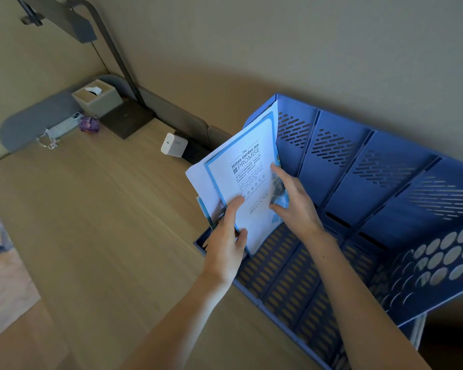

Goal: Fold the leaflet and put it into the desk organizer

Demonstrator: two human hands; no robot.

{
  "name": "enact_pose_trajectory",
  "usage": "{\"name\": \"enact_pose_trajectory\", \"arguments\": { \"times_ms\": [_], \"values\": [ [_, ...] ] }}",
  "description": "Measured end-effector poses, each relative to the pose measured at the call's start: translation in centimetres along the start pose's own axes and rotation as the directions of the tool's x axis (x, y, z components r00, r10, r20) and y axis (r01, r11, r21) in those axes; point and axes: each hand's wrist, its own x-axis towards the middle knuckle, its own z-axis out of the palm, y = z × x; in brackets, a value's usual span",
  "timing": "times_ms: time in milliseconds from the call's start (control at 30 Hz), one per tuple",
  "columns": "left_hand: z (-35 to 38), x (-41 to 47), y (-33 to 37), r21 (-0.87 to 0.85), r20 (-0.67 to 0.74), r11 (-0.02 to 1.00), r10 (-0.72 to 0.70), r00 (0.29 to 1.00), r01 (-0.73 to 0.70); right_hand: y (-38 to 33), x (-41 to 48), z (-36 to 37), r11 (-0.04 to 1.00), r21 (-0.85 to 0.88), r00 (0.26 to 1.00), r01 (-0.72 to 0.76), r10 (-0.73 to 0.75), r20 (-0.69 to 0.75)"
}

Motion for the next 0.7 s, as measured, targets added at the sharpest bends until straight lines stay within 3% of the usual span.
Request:
{"name": "enact_pose_trajectory", "arguments": {
  "times_ms": [400,700],
  "values": [
    [-0.5,-0.3,0.4,-0.03,0.041,0.999,0.018,0.999,-0.017,-0.5,-0.7,-0.2,1.0,0.025,1.0,0.007,-0.007,-0.018],
    [-2.7,-1.6,1.7,0.144,0.043,0.985,0.094,0.995,-0.1,-3.0,-3.0,-1.9,0.997,-0.068,0.998,-0.019,0.015,-0.063]
  ]
}}
